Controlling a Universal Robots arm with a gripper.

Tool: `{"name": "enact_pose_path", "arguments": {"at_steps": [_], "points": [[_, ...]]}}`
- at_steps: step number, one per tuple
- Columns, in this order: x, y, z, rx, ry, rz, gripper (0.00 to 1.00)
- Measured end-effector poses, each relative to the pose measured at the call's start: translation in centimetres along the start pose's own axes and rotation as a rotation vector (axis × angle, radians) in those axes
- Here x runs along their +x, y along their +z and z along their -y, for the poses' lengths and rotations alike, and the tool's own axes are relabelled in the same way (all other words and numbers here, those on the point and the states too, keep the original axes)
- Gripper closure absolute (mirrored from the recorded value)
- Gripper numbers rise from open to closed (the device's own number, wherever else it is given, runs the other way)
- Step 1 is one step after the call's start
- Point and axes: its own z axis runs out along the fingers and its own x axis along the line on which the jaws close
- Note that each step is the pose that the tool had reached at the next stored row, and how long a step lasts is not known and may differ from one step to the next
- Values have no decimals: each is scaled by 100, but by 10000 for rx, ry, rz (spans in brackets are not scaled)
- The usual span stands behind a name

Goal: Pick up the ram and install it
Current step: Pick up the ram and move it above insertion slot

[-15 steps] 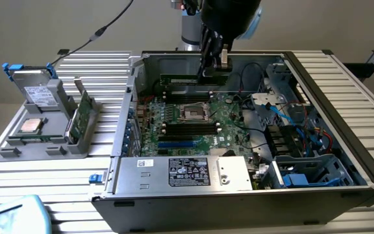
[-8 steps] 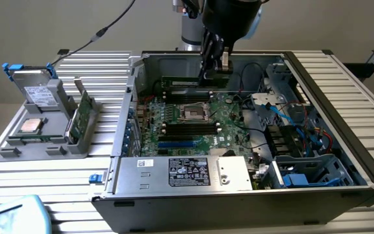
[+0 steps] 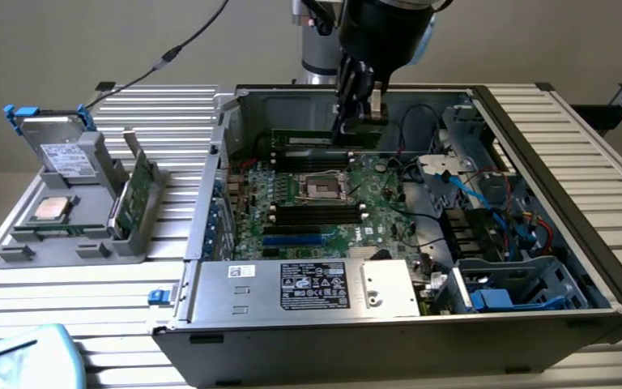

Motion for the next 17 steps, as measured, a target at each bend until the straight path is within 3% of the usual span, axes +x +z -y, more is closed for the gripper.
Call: {"name": "enact_pose_path", "arguments": {"at_steps": [7,14,17], "points": [[-113,96,51,-50,26,-122,86],[-210,163,83,-93,61,-325,86],[-233,157,141,-98,68,-348,86]]}}
